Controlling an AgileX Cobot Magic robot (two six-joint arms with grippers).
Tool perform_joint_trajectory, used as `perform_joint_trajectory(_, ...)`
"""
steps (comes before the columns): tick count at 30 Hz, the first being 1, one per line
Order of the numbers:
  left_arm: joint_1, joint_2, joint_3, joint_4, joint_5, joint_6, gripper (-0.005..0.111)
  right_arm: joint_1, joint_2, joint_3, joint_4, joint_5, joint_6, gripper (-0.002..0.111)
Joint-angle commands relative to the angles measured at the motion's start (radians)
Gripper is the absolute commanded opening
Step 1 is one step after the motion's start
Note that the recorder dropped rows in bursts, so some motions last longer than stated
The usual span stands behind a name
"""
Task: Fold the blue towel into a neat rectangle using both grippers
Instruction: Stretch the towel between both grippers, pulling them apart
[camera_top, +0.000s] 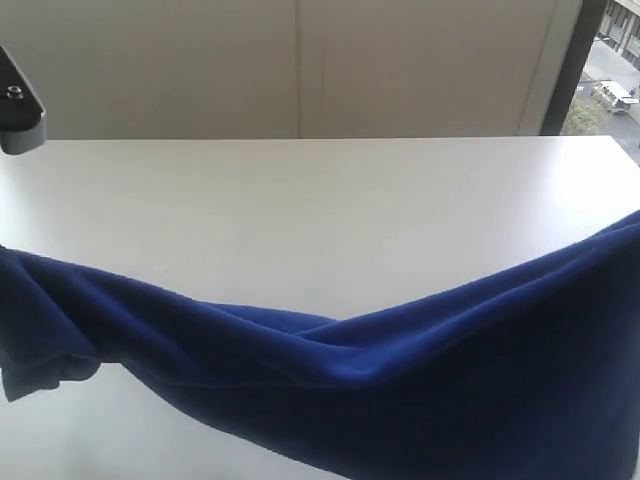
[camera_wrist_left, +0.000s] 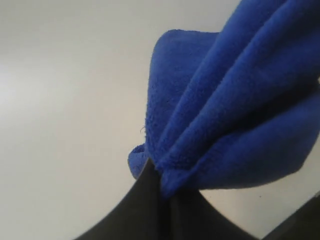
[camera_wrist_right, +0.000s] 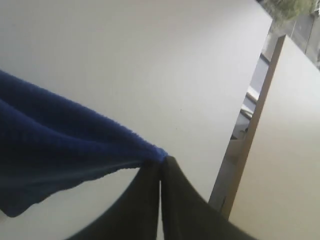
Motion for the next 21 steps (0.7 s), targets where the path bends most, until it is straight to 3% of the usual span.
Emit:
perform_joint_trajectory(1,-0.003,-0.017,0.006,-0.052,0.091,0.006,0.0,-0.005,0.007,0.003,-0.001,0.036,0.046,0.0)
perform_joint_trajectory(8,-0.003,-0.017,0.058,-0.136,0.091,0.028,0.0,-0.005,0.011,0.003,0.066,0.05,0.066,0.0)
perform_joint_trajectory(13,-0.003,-0.015,0.126,-0.062,0.082,0.084,0.0,-0.005,0.038,0.003,0.067,0.05,0.062,0.0)
perform_joint_trajectory(21,-0.003,-0.013,0.217,0.009,-0.134,0.084,0.0,-0.005,0.221,0.003,0.067,0.05,0.062,0.0)
